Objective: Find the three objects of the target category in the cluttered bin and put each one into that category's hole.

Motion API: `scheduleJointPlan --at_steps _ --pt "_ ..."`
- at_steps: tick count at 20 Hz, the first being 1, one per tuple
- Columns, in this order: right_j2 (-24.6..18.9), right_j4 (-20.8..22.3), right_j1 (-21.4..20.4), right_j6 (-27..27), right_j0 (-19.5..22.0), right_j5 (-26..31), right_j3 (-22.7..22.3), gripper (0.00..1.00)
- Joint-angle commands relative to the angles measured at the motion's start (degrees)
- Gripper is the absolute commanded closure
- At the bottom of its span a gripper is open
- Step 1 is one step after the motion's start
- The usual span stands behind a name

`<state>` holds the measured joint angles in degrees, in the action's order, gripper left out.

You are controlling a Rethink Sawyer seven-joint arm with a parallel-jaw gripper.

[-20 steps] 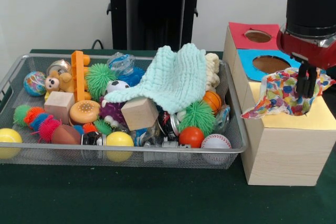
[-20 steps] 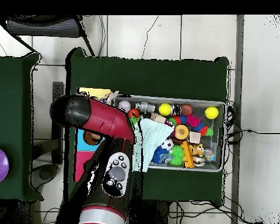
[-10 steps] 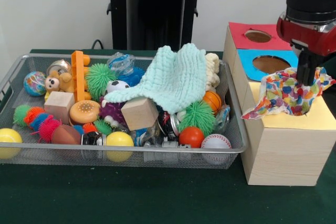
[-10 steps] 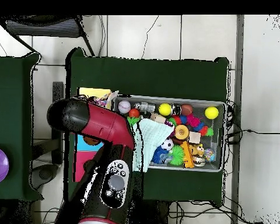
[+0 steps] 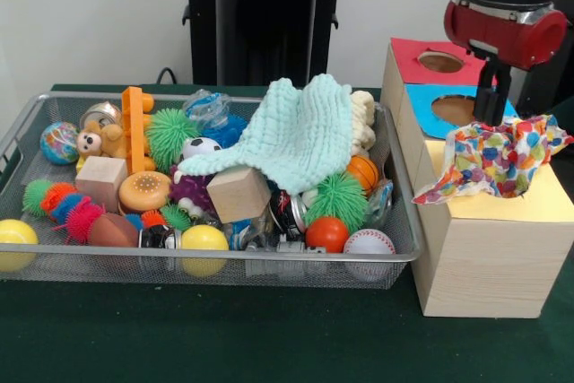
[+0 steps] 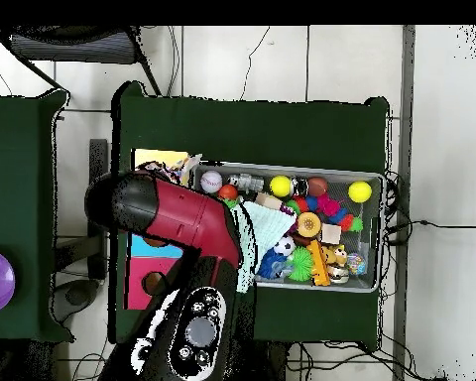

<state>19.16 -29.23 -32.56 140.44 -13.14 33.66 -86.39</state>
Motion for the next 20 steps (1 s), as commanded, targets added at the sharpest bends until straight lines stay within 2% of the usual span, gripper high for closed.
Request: scheduleJointPlan --at_steps 1,7,12,20 --pt "-0.73 2.64 1.09 7.12 2.15 5.27 -1.15 1.0" --pt "-5.39 0.66 3.57 6.5 4.05 -0.48 -3.18 1.0" --pt "-9.74 -1.57 5.15 6.08 5.87 -3.06 -3.84 1.0" --pt "-10.85 -1.31 6.22 7.09 5.7 -3.98 -3.6 1.0"
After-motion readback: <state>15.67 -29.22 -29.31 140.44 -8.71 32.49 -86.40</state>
